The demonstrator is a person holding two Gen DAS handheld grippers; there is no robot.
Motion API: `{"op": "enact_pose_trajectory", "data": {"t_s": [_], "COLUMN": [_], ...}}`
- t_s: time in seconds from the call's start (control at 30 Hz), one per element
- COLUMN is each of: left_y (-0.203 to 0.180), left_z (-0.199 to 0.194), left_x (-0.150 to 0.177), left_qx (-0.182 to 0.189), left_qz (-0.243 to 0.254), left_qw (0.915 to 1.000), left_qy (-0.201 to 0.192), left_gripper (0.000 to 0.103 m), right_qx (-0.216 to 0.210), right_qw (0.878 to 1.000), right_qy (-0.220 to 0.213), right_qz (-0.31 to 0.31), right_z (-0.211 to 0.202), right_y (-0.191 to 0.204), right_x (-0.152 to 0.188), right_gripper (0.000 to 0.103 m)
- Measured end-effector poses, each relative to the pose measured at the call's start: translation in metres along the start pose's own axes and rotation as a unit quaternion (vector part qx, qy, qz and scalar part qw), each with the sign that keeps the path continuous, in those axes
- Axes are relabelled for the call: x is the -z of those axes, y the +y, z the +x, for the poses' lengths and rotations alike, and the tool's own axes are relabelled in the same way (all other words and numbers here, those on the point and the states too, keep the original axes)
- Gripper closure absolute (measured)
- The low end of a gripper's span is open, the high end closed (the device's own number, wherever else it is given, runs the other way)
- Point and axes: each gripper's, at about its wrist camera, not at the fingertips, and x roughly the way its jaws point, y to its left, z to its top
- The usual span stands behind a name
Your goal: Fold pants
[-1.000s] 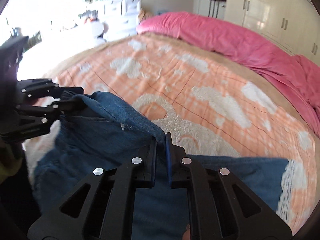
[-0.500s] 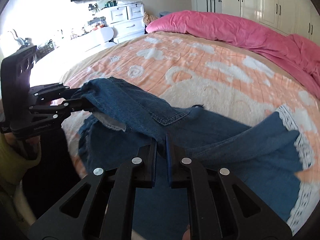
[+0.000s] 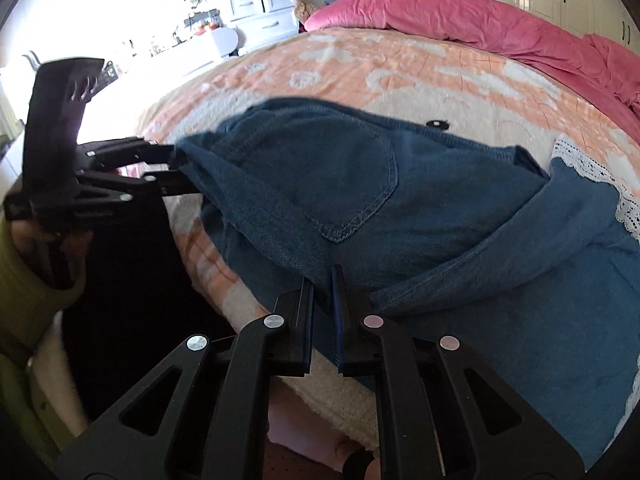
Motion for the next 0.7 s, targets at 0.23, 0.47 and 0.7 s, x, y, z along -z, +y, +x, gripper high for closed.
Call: {"op": "enact_pose_trajectory", "data": {"t_s": [0.23,0.47,0.7], "left_y": [0.015,-0.013,-0.042], "left_z": [-0.034,-0.047,0.026], "left_x": [0.012,-0.03,-0.017], "left_qx": [-0.018,0.03,0.002], "left_qz": [-0.035,-0.031,0.013], "left_qw": [0.9992,0.9984,0.999], "left_qy": [-0.008,-0.037,0.043], "left_gripper": [0.047,0.047,0.053], "right_qx": [-0.001,-0.006,-0.037], "right_qw": [1.0,1.0,0.999], "right_qy": [-0.002,0.001,0.01], "right_qz": [-0.001,0.009,0.031], "right_z": [0.0,0.005,-0.004], "right_y": [0.003,0.005,0.001], "right_x": [0.003,0.01,0.016], "right_gripper": [0.097,0.093,0.081]}}
